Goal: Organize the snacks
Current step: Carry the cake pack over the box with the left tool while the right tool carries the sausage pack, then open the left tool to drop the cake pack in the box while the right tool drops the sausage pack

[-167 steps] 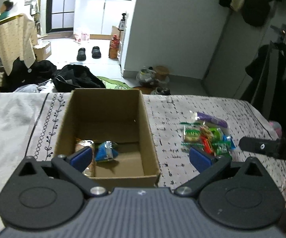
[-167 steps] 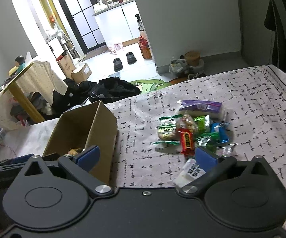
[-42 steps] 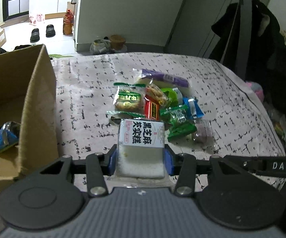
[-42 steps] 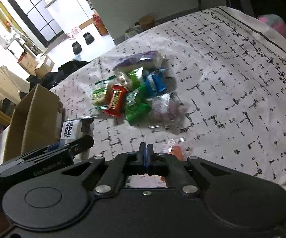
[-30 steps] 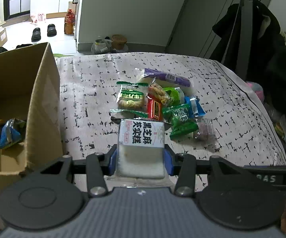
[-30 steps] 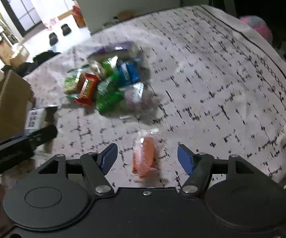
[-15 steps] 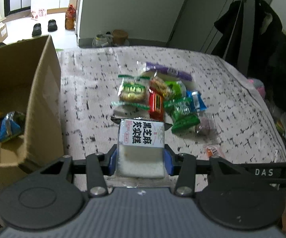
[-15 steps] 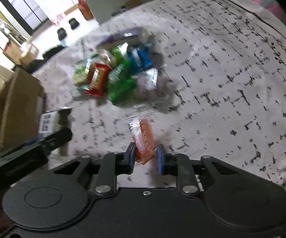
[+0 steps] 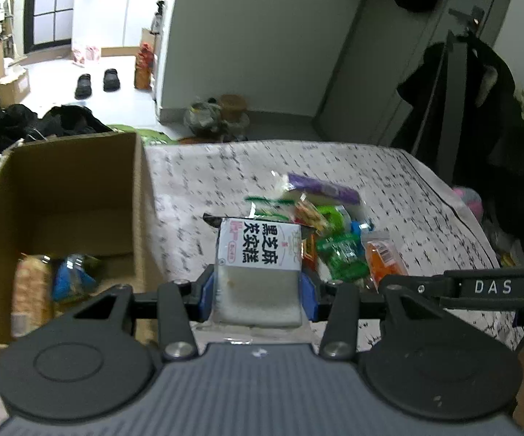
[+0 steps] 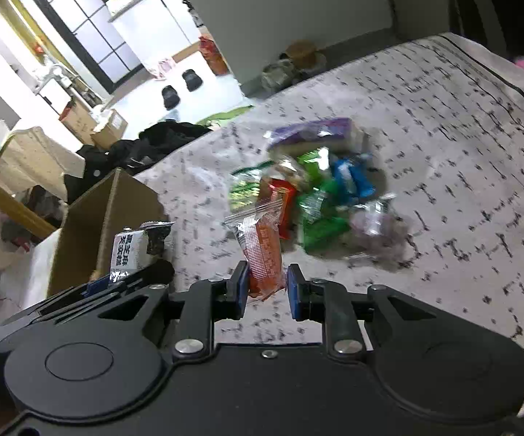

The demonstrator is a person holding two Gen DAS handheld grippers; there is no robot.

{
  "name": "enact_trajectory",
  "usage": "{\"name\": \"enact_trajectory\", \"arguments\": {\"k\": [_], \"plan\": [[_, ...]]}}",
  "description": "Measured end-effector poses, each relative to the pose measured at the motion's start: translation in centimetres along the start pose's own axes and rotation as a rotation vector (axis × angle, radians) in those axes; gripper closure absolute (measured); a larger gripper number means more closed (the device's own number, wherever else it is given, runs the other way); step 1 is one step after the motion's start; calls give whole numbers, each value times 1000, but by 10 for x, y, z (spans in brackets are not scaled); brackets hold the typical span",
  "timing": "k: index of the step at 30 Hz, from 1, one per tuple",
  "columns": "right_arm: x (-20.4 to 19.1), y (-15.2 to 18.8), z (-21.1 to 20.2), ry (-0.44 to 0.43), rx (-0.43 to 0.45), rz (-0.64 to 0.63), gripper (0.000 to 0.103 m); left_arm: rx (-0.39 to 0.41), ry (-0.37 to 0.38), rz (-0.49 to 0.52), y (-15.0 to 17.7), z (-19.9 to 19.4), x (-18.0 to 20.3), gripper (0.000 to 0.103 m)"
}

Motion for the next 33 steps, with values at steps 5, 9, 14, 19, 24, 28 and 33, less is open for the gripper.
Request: {"name": "enact_trajectory", "arguments": {"k": [5, 9, 14, 19, 24, 28, 33], "plan": [[-20, -7, -2, -26, 19, -26, 81, 42, -6, -29, -9, -20, -16, 58], [-39, -9, -4, -59, 26, -52, 81, 74, -17, -48, -16, -33, -29, 58], [-62, -15, -3, -81, 37, -98, 81, 107, -37, -81, -22, -47, -48, 58], [-84, -20, 4, -108, 40, -115, 81, 127, -69, -117, -25, -57, -74, 58], [-103, -22, 10, -121, 47, -132, 81, 129, -91, -183, -25, -57, -104, 58], [-117, -23, 17, -133, 38, -147, 81, 132, -100, -244, -23, -57, -125, 58], [-131, -25, 25, -149, 31, -154, 81, 114, -106, -308, -22, -53, -146, 57]]}}
Point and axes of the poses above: each gripper's, at about its wrist camera, not at the fingertips, and z roughly the way its jaws point, x to its right, y to its underside, the point moved 10 cm from there along z, roughly the way its jaws point, and after that the axes turned 14 degrees about -x, right-handed, at the moved point
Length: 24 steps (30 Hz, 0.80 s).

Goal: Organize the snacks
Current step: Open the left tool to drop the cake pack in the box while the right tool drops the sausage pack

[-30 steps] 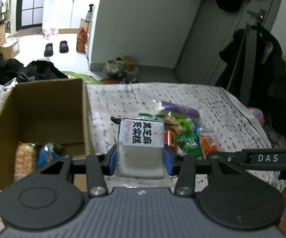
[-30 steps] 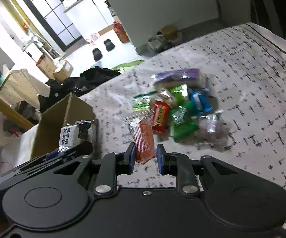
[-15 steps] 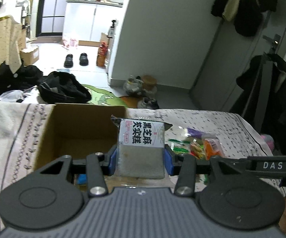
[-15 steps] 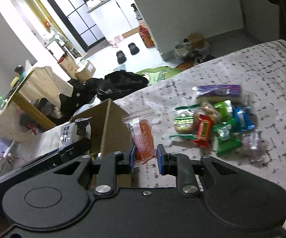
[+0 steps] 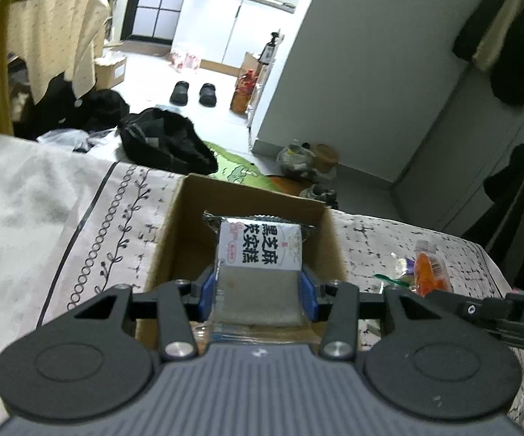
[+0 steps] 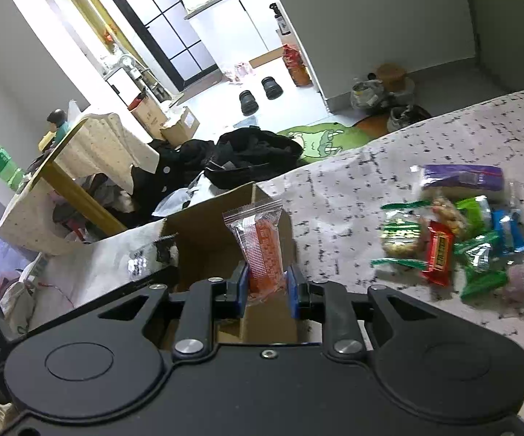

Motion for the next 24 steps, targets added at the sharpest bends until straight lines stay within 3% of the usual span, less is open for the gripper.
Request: {"name": "enact_trajectory", "arguments": {"k": [9, 14, 16, 19, 21, 24], "plan": [[-18, -2, 17, -25, -27, -6, 81, -7, 23, -51, 6, -1, -10, 54], [-28, 2, 23, -43, -49, -10, 81, 8, -5, -61, 5, -8, -14, 39], [-32, 5, 26, -58, -70, -15, 75, 13, -15, -53, 4, -10, -15, 28], [-31, 4, 26, -54, -70, -11, 63, 19, -11, -45, 5, -12, -15, 20], [-28, 3, 21, -44, -54, -4, 52, 16, -12, -55, 6, -11, -17, 15], [-20, 2, 13, -29, -39, 11, 44, 8, -2, -78, 6, -10, -19, 13]]}}
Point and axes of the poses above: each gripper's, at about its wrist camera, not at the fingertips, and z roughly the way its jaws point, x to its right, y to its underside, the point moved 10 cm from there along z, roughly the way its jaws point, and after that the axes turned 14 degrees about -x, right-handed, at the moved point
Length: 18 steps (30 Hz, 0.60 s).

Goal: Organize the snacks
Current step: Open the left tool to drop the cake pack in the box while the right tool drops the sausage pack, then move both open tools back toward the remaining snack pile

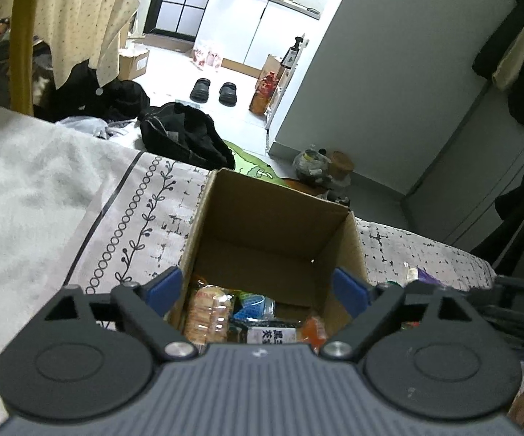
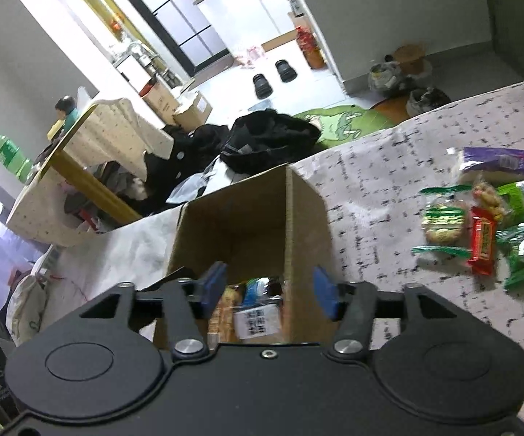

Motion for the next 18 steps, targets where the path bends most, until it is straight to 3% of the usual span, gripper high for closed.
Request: {"name": "enact_trajectory", "arguments": {"k": [7, 16, 18], "plan": [[34, 11, -15, 62, 10, 26, 35, -33, 5, 12, 4, 2, 13, 6], [85, 23, -43, 141, 36, 74, 29, -22, 29, 88, 16, 1, 58, 0], [92, 24, -49, 146, 48, 73, 23, -28, 36, 100, 18, 3, 67, 0]]}}
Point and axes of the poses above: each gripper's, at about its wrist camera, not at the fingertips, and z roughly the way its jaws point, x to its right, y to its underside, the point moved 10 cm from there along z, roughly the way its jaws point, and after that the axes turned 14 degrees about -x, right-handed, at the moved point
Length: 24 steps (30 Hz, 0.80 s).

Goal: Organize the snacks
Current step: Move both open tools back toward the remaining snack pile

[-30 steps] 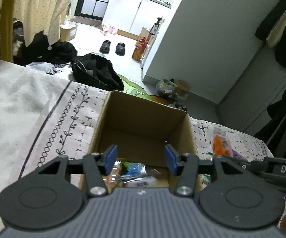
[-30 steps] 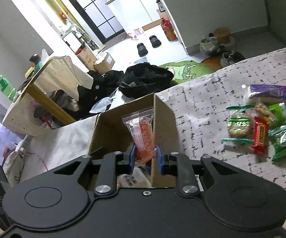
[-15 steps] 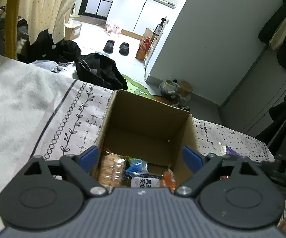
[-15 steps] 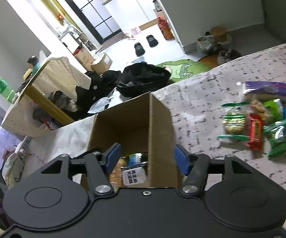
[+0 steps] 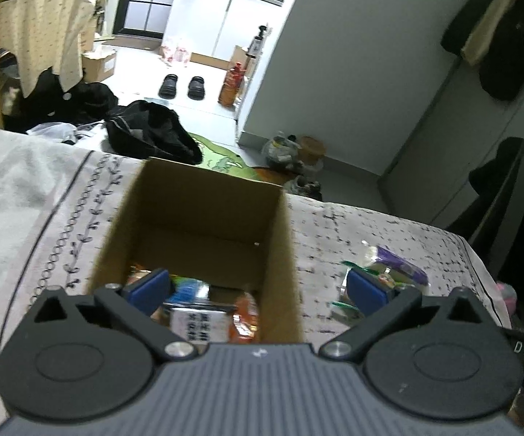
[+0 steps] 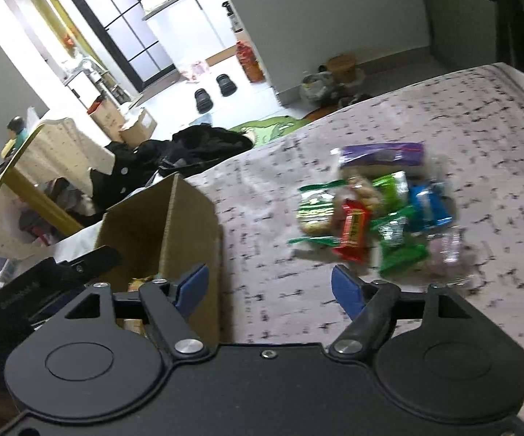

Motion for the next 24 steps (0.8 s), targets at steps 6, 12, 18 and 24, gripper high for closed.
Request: {"name": "enact_trajectory", "arguments": {"k": [6, 12, 18, 24], "plan": [[18, 0, -15, 29, 43, -9, 8, -8, 30, 48, 4, 6, 31, 0], [39, -1, -26, 53, 69, 11, 0, -3, 51, 100, 6, 11, 59, 0], [67, -4, -34, 141, 101, 22, 0, -15, 60, 163, 10, 19, 84, 0], [87, -8, -37, 160, 106, 46, 0, -49, 38, 205, 16, 35, 103, 0]]}}
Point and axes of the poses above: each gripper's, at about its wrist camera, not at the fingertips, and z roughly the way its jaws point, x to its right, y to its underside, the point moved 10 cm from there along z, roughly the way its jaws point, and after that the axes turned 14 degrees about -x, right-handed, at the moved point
